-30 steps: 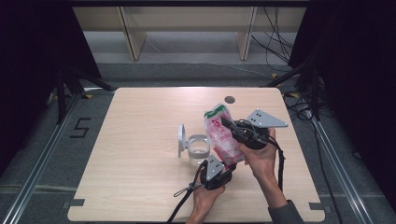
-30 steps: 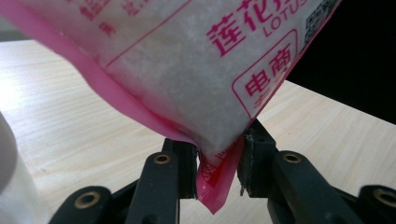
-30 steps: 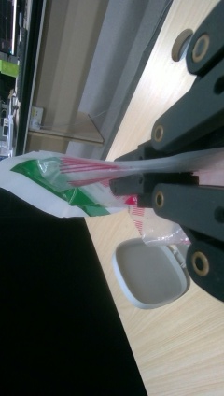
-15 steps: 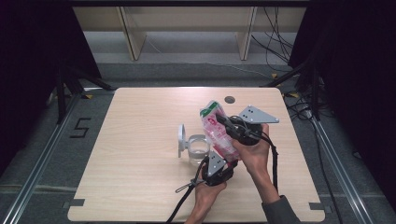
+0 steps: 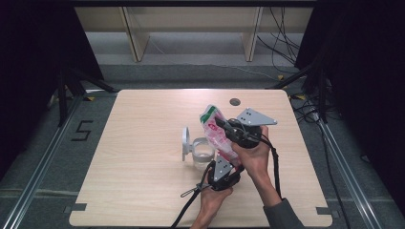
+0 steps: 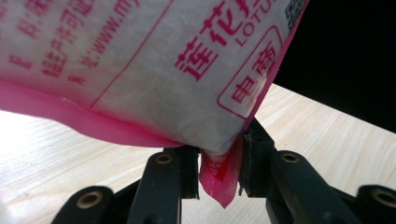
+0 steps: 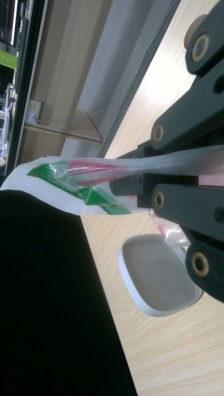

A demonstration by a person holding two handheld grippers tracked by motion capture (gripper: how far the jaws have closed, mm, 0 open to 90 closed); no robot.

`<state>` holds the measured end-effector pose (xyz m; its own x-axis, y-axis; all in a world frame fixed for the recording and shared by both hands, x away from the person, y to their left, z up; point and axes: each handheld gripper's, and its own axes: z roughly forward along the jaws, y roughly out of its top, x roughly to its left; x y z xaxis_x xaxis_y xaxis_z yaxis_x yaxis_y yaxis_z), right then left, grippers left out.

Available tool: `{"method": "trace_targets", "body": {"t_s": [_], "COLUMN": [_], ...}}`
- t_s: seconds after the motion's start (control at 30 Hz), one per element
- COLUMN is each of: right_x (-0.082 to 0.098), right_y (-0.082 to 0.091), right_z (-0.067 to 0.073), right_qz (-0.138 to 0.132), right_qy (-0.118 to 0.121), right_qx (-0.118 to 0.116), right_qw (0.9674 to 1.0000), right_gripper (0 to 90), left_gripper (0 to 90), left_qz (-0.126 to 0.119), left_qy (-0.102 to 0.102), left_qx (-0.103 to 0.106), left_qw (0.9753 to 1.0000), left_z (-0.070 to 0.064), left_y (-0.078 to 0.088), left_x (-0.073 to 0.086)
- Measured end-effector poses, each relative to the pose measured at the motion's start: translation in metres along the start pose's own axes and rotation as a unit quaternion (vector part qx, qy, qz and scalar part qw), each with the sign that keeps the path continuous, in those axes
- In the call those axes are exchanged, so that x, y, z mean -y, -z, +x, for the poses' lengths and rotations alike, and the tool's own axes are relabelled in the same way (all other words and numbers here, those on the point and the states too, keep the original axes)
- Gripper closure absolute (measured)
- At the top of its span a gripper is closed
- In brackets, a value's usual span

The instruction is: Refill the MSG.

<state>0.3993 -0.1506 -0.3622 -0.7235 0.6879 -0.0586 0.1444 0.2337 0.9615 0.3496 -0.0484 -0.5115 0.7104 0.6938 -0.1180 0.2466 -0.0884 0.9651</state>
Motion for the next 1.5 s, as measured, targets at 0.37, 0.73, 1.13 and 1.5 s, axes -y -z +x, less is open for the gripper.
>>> {"method": "trace_targets", "body": {"t_s": [0.37, 0.73, 1.13, 1.5], "right_x": [0.002, 0.001, 0.000, -0.001], "right_y": [-0.008, -0.012, -0.018, -0.020], "right_z": [0.003, 0.008, 0.012, 0.015], "right_qz": [0.014, 0.022, 0.030, 0.029], "right_qy": [0.003, 0.009, 0.030, 0.033], "right_qx": [-0.001, -0.001, 0.005, 0.005], "right_qw": [0.9999, 0.9997, 0.9991, 0.9990], "right_gripper": [90.0, 90.0, 90.0, 90.0], "left_gripper": [73.1, 73.5, 73.6, 73.8], "left_qz": [-0.007, -0.017, -0.022, -0.027], "left_qy": [0.010, 0.011, 0.012, 0.011], "left_qx": [0.007, 0.010, 0.010, 0.016], "left_qw": [0.9999, 0.9997, 0.9996, 0.9994], "left_z": [0.003, 0.003, 0.003, 0.002], "left_y": [-0.005, -0.005, -0.004, -0.005], "left_x": [0.003, 0.003, 0.002, -0.001]}}
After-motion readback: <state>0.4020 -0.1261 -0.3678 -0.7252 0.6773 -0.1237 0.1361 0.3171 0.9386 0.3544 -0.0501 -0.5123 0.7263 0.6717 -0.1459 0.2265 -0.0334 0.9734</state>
